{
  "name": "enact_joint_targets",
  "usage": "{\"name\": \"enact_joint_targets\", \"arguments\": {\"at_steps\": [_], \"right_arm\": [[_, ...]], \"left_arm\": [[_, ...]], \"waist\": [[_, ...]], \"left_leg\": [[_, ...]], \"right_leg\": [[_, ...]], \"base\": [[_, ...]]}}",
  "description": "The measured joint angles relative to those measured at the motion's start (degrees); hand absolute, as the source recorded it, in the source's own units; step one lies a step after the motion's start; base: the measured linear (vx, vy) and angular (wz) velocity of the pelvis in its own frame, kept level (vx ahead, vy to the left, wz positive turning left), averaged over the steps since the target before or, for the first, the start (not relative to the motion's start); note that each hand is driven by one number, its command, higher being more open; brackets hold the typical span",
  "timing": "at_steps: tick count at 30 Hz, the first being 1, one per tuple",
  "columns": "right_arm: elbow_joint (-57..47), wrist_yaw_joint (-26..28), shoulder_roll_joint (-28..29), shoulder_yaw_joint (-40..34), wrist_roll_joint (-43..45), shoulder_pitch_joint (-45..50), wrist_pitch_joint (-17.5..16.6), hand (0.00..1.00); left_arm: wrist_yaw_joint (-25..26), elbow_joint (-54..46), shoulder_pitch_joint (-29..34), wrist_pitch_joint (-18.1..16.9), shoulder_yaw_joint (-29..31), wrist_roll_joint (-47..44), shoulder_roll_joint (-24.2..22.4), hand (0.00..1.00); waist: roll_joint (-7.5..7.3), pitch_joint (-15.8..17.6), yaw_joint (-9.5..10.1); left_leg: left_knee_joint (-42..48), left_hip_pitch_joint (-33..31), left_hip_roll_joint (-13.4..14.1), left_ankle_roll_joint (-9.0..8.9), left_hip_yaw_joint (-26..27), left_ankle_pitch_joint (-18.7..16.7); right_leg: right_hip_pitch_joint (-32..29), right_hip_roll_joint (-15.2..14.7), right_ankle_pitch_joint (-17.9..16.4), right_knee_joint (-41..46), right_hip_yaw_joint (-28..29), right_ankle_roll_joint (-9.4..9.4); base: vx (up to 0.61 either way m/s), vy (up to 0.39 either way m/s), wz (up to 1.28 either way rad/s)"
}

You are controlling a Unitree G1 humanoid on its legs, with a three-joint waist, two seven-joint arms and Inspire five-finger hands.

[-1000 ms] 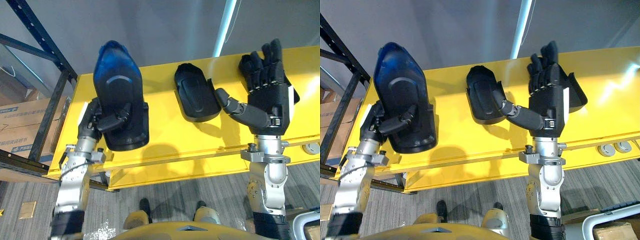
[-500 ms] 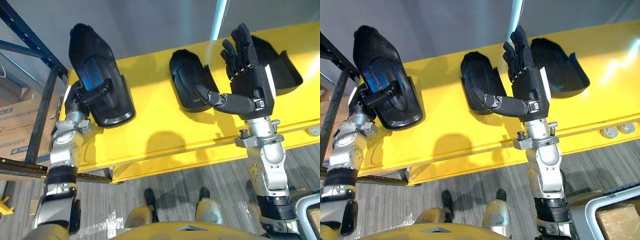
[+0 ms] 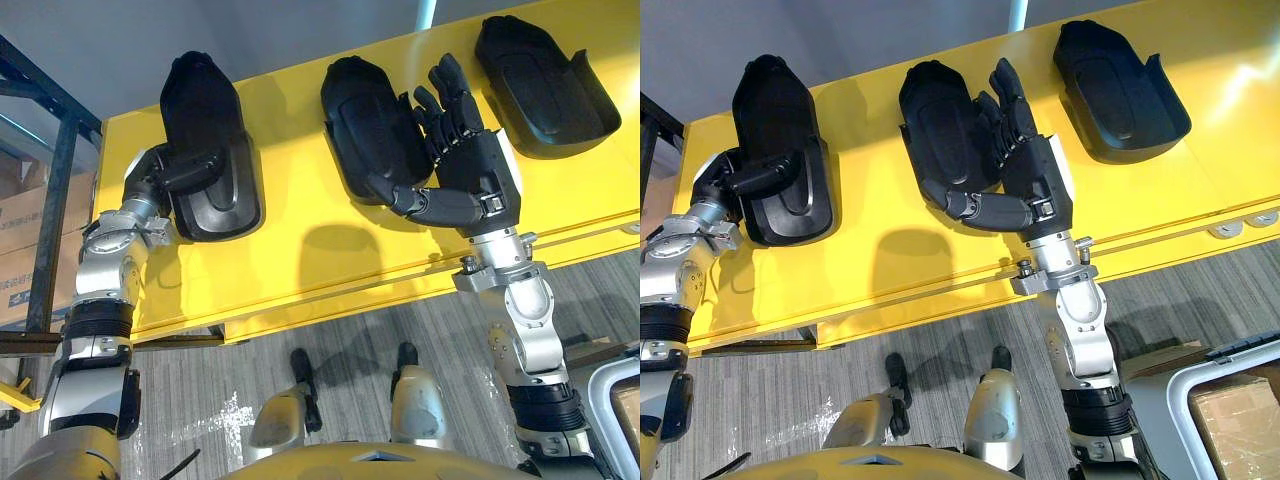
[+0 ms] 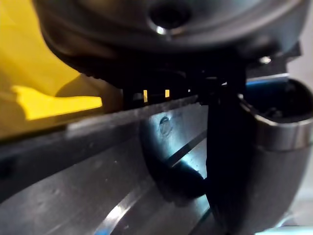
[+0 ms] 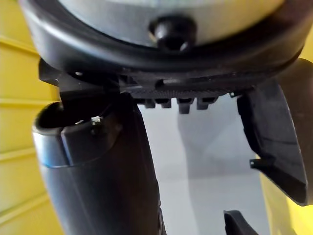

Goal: Walk over and take three plastic housings, then place them on the shelf

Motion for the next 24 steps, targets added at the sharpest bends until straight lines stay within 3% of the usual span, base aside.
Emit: {"name": "enact_joint_targets", "arguments": {"at_steps": [9, 10, 16, 22, 24], "right_arm": [[-4.3, 0.0, 0.0, 0.6, 0.0, 0.6, 0.3, 1.0], [-4.3, 0.1, 0.0, 0.8, 0.0, 0.7, 0.3, 1.0], [-4.3, 0.5, 0.5, 0.9, -0.1, 1.0, 0.3, 1.0], [-4.2, 0.3, 0.9, 0.2, -0.3, 4.1, 0.3, 1.0], [-4.0, -0.2, 1.6, 0.2, -0.4, 5.2, 0.2, 1.0]], "left_arm": [[-0.9, -7.2, 4.0, 0.0, 0.1, 2.5, 0.0, 0.0], [-1.6, -9.5, 5.6, -0.1, 0.1, 2.5, 0.0, 1.0], [-2.0, -10.0, 6.7, 0.2, 0.1, 2.6, -0.1, 1.0], [2.6, -10.4, 7.8, -0.1, 0.2, 7.0, -1.2, 1.0], [5.6, -10.8, 8.9, -0.1, 0.2, 8.8, -2.9, 1.0]], "waist": [[0.16, 0.8, -0.03], [0.16, 0.8, -0.01], [0.22, 0.8, 0.02], [0.34, 0.4, -0.12], [0.44, -1.6, 0.14]], "left_leg": [[2.7, -1.7, 0.1, -0.33, -0.5, -1.0], [2.7, -1.7, 0.1, -0.34, -0.6, -1.0], [2.7, -1.2, 0.1, -0.32, -1.0, -0.9], [0.6, 0.4, 0.1, -0.31, -2.1, -0.3], [-0.2, 0.5, 0.1, -0.18, -2.4, 0.1]], "right_leg": [[-1.5, -0.8, -1.5, 3.0, -0.3, -0.1], [-1.4, -0.8, -1.5, 3.0, -0.4, -0.1], [-0.7, -0.8, -1.5, 2.9, -0.7, -0.1], [2.0, -0.4, -1.0, 0.1, -2.3, 0.47], [2.8, 0.0, 0.0, -1.8, -2.8, 0.54]], "base": [[0.0, -0.015, 0.04], [0.0, 0.0, 0.0], [0.0, -0.001, 0.01], [0.0, 0.007, 0.08], [0.06, 0.011, 0.06]]}}
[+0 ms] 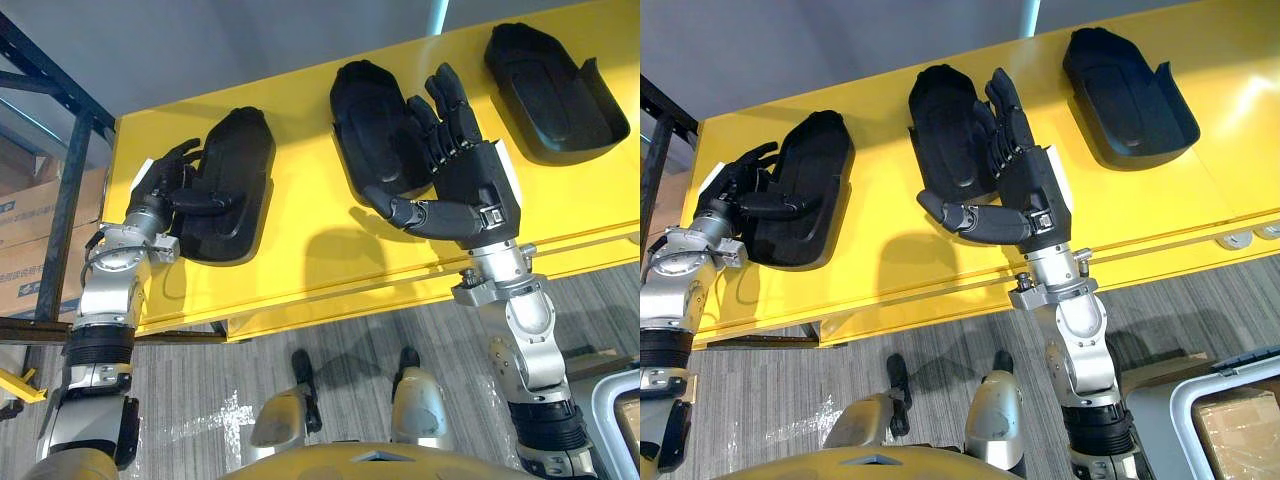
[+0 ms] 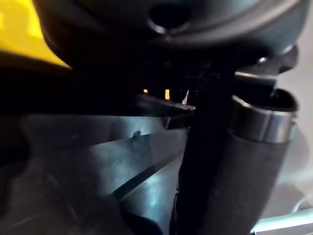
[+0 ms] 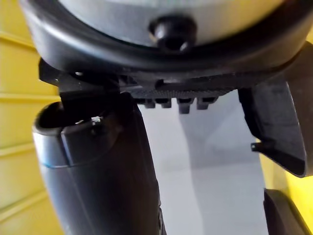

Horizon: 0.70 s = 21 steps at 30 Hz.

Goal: Walk over and take three plastic housings, then place them on the shelf

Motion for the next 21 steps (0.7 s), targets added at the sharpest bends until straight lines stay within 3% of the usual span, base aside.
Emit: {"name": "enact_joint_targets", "arguments": {"at_steps": [8, 13, 16, 19, 21], "right_arm": [[1.9, -3.2, 4.0, 0.0, -0.1, 0.4, -3.5, 1.0], [5.2, -6.2, 6.1, 0.6, -0.3, 0.5, -5.3, 1.0], [5.6, -7.9, 6.3, 0.9, -0.9, 1.7, -5.6, 1.0], [5.6, -11.4, 6.8, 1.0, -5.7, 2.2, -6.6, 1.0], [5.6, -12.9, 6.8, 0.3, -7.2, 2.2, -6.6, 1.0]], "left_arm": [[10.5, -4.4, 4.8, -0.8, 0.1, 2.4, -7.7, 1.0], [17.5, -10.4, 5.7, -4.1, 0.5, 2.5, -11.4, 1.0], [22.6, -15.7, 5.8, -11.0, 1.2, 2.5, -14.1, 1.0], [24.8, -28.3, 9.9, -21.1, 2.4, 2.7, -17.6, 1.0], [24.9, -33.0, 12.1, -24.3, 2.4, 2.8, -19.3, 1.0]], "waist": [[-1.79, -3.8, 0.31], [-2.76, -5.0, 0.76], [-2.73, -6.0, 1.21], [-2.71, -6.8, 1.22], [-2.66, -7.3, 1.33]], "left_leg": [[-3.0, 4.0, 0.0, 0.01, 0.1, 0.1], [-4.0, 5.7, -0.1, 0.02, 0.2, 0.2], [-4.3, 6.2, -0.2, 0.03, 0.2, 0.2], [-4.6, 7.0, -0.2, -0.05, 0.2, 0.1], [-4.6, 7.2, -0.1, -0.1, 0.0, 0.1]], "right_leg": [[6.0, 1.2, 2.9, -7.5, -1.0, 0.69], [8.3, 1.4, 3.8, -9.6, -1.3, 0.77], [9.3, 1.5, 4.3, -10.9, -1.5, 0.86], [10.7, 1.7, 4.7, -12.2, -1.7, 0.95], [11.4, 1.8, 4.8, -12.7, -2.2, 0.96]], "base": [[0.05, 0.017, -0.01], [0.0, 0.0, 0.0], [0.0, 0.0, 0.0], [0.0, 0.0, 0.01], [0.01, -0.005, 0.09]]}}
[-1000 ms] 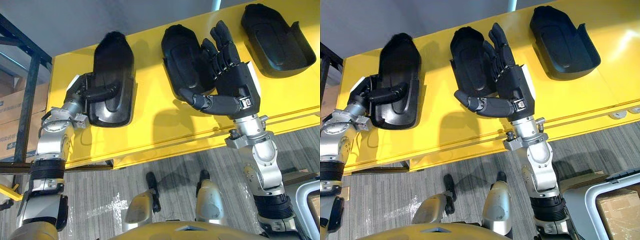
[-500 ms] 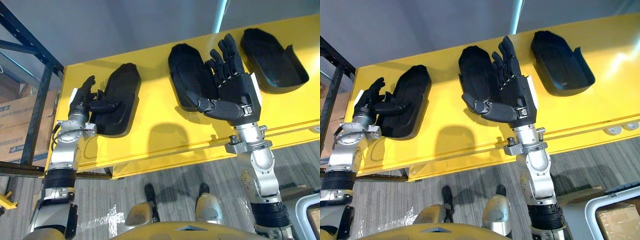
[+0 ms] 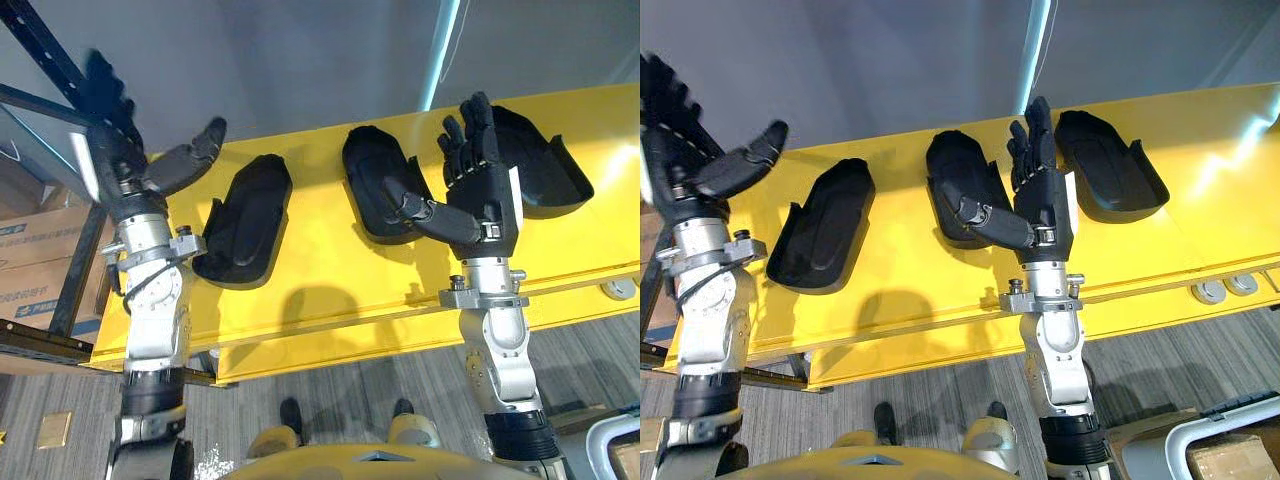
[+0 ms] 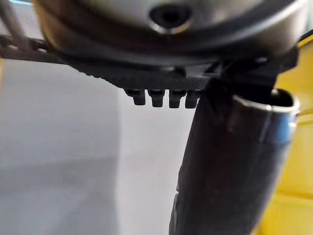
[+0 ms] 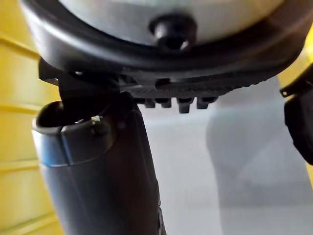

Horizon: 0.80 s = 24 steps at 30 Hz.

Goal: Walk over and take three plastic housings, then place them on the shelf

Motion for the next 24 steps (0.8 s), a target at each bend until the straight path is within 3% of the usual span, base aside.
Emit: {"name": "enact_joint_targets", "arguments": {"at_steps": [1, 3, 4, 11, 14, 16, 24], "right_arm": [[0.0, -0.7, 0.0, -1.0, 0.0, 0.0, 0.0, 1.0], [0.0, -1.1, 0.0, -1.9, -0.1, 0.0, -0.3, 1.0], [-1.7, -1.9, 1.3, -8.2, 0.3, 0.2, -1.2, 1.0], [-1.7, -1.7, 1.3, -8.2, 0.3, 0.4, -1.2, 1.0], [-1.7, -0.4, 1.8, -7.8, 0.3, 1.9, -1.2, 1.0], [-1.7, 0.3, 1.8, -6.9, 0.5, 2.9, -1.1, 1.0], [-3.5, 7.8, 1.6, -5.9, 1.0, 4.1, 0.2, 1.0]], "left_arm": [[0.5, -2.8, 2.2, -2.8, 0.1, 1.1, -1.6, 1.0], [1.3, -4.8, 5.2, -4.5, 0.4, 2.3, -2.4, 1.0], [-4.0, -10.8, 16.0, -5.7, 3.1, 2.2, -6.0, 1.0], [-4.8, -10.8, 16.6, -5.7, 3.2, 2.1, -6.2, 1.0], [-7.0, -10.6, 19.7, -5.5, 3.1, 1.0, -7.9, 1.0], [-7.5, -10.3, 21.5, -4.9, 3.1, 0.9, -8.7, 1.0], [-10.0, -5.7, 28.5, 5.8, 3.2, 1.9, -9.6, 1.0]], "waist": [[0.06, -0.5, 0.45], [0.18, -1.4, 0.52], [-2.77, -3.7, 2.07], [-2.94, -3.6, 2.13], [-3.31, -3.4, 2.27], [-3.76, -3.0, 2.4], [-5.13, -2.2, 3.91]], "left_leg": [[0.0, 0.6, 0.1, -0.12, -0.1, -0.1], [-0.1, 0.6, 0.1, -0.18, -0.2, -0.2], [-0.3, 0.3, 0.3, -0.41, -0.4, -0.5], [-0.1, 0.3, 0.3, -0.39, -0.5, -0.5], [-0.1, 0.3, 0.3, -0.4, -0.5, -0.5], [-0.1, 0.3, 0.3, -0.42, -0.5, -0.6], [0.0, -1.2, 0.3, -0.39, -0.4, -0.6]], "right_leg": [[0.9, 0.1, 0.0, -0.4, -0.2, 0.0], [1.3, 0.2, 0.1, -0.9, -0.4, 0.07], [2.3, 0.6, 0.9, -2.9, -1.2, 0.08], [2.3, 0.6, 0.9, -2.8, -1.2, 0.08], [2.2, 0.6, 0.9, -2.8, -1.2, 0.08], [2.1, 0.6, 0.9, -2.9, -1.3, 0.07], [1.4, 0.7, 1.5, -4.2, -1.8, 0.22]], "base": [[0.0, -0.007, 0.07], [0.0, -0.004, 0.04], [0.0, 0.0, 0.0], [0.0, 0.0, 0.0], [0.0, 0.0, 0.0], [0.0, 0.0, 0.0], [0.01, -0.002, 0.02]]}}
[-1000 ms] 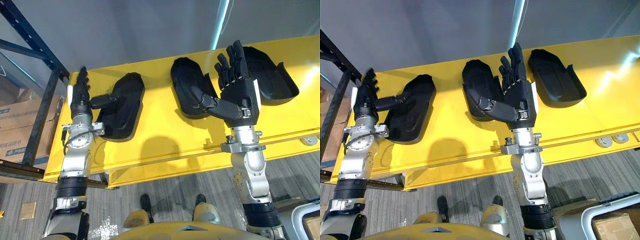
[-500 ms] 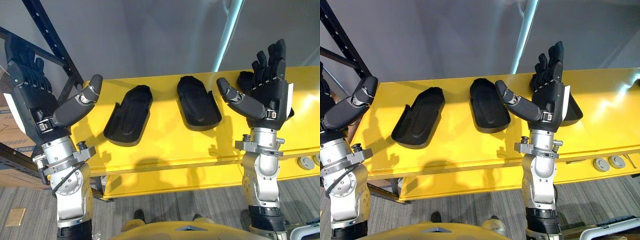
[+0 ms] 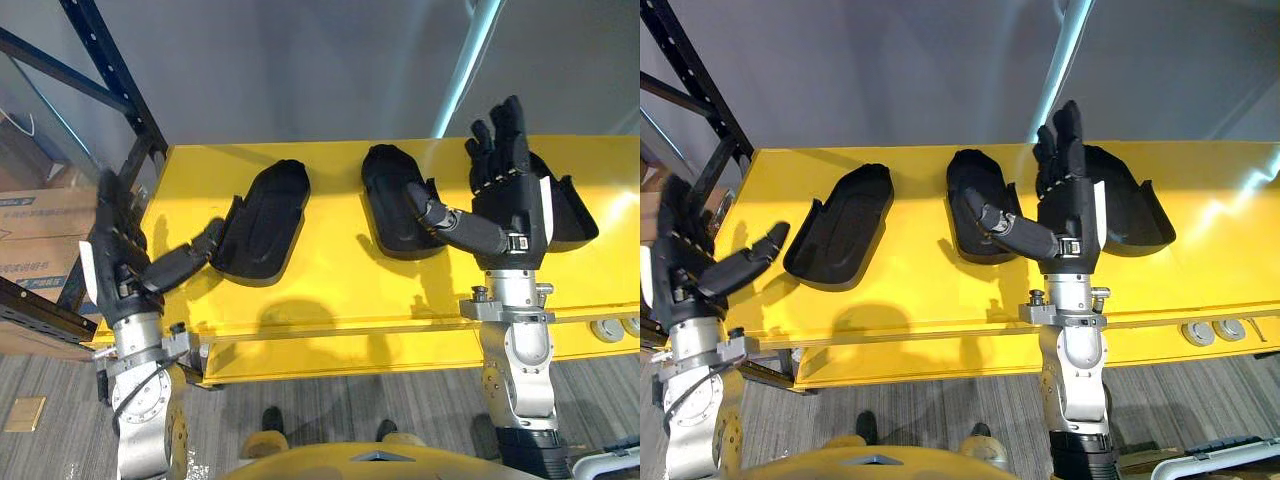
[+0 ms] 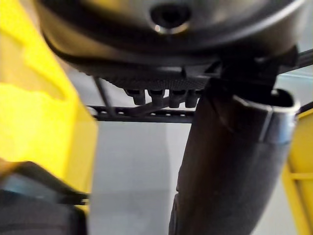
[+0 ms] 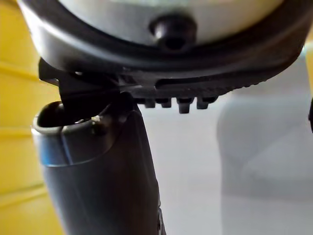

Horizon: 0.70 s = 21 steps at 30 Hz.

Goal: Walk over and take three plastic housings, then place them on the shelf

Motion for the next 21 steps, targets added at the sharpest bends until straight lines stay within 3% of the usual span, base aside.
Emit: {"name": "enact_joint_targets", "arguments": {"at_steps": [8, 12, 21], "right_arm": [[-0.1, 5.0, -4.1, 0.7, 0.5, -4.5, 1.6, 1.0], [-0.5, 7.3, -4.6, 5.6, 6.4, -6.3, 5.3, 1.0], [9.6, 10.2, -4.5, 11.6, 5.9, -8.6, 13.3, 1.0]], "left_arm": [[-5.0, 0.2, 1.2, 1.0, 1.1, -0.1, 0.1, 1.0], [-8.2, 0.2, 1.6, 1.2, 0.6, -1.0, 0.2, 1.0], [-17.5, 0.2, 1.9, 0.7, -2.4, -7.9, 0.4, 1.0]], "waist": [[-0.59, 0.2, 1.37], [-0.47, 0.2, 1.55], [0.51, 0.8, 2.77]], "left_leg": [[0.0, -0.2, -0.1, -0.1, -0.3, -0.2], [0.0, -0.2, -0.1, -0.04, -0.3, -0.5], [-0.2, -0.7, -0.3, 0.06, -2.7, 0.3]], "right_leg": [[0.4, -0.1, 0.3, -0.4, -0.3, 0.08], [0.5, -0.1, 0.2, -0.4, -0.4, 0.09], [1.2, -0.2, 0.0, -0.2, -2.8, -0.13]], "base": [[0.01, -0.001, 0.02], [-0.01, 0.0, 0.0], [-0.02, -0.006, 0.13]]}}
